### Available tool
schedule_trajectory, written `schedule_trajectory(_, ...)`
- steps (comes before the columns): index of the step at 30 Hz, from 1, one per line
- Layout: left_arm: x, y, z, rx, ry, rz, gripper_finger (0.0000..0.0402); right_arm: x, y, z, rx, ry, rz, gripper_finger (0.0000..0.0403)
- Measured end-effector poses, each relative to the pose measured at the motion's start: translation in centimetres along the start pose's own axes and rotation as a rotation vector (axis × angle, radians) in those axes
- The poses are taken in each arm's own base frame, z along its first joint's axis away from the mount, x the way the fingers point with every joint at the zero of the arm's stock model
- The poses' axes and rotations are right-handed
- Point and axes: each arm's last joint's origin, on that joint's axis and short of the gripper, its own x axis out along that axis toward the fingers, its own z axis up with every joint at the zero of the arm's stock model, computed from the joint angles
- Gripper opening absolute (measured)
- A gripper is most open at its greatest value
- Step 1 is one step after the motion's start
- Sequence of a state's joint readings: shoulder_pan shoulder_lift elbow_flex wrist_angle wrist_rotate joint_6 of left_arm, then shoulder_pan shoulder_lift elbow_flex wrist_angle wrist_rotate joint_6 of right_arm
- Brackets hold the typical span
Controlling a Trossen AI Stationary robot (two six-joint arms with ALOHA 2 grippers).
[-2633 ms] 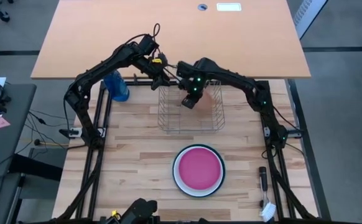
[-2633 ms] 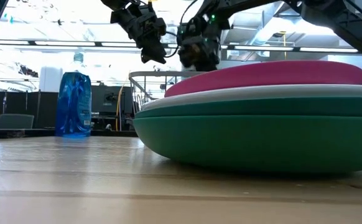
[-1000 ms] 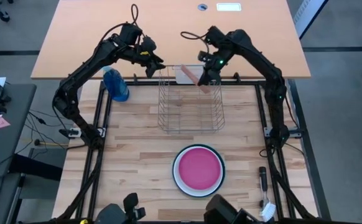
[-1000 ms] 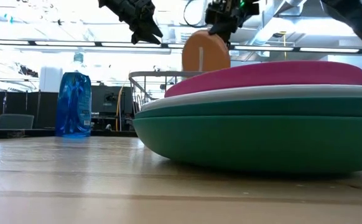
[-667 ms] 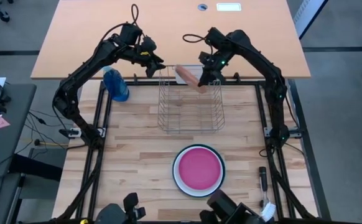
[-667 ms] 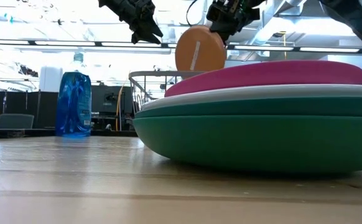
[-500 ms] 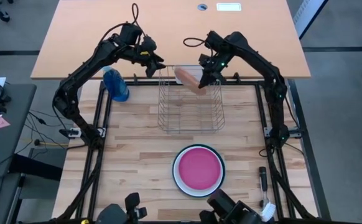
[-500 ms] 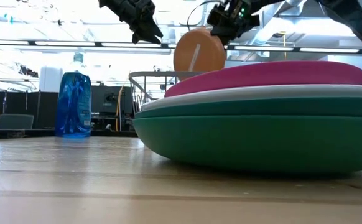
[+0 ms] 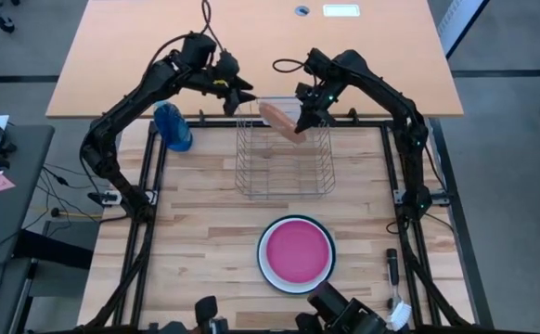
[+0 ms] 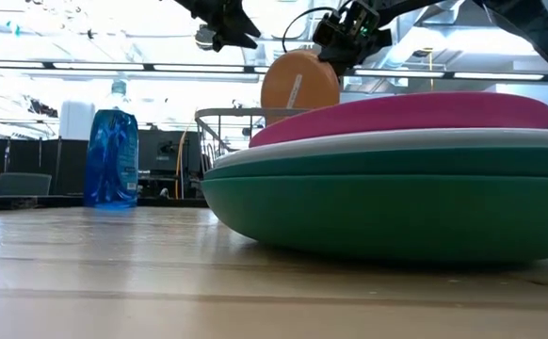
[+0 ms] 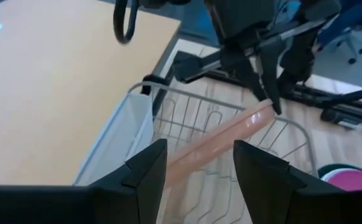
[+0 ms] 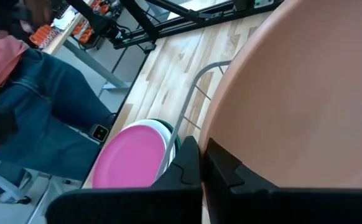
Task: Sort dishes
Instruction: Put the brown plate in the dish rack
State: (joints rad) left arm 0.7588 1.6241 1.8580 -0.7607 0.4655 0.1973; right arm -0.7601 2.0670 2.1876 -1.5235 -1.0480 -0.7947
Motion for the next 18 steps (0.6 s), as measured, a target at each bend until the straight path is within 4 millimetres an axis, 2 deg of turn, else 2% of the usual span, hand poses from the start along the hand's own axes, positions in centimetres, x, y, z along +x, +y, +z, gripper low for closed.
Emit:
schedule_trajectory(11,0.2,-0.6,-0.4,0.053,0.049,-0.026,0.0233,0.0,-0.1,0.1,-0.011,-0.003,-0.004,0.0)
schedule_trajectory(15,1.2,-1.3,-0.6,0.143,0.081,-0.038,0.024,0.1,-0.1,0.1,-0.017,-0.004,-0.007,0.0)
schedule_trajectory(18,3.0,-2.1,-0.7,0.257,0.109,-0.011,0.0239,0.0,-0.1,0.1,-0.017,0.003,-0.015,0.0)
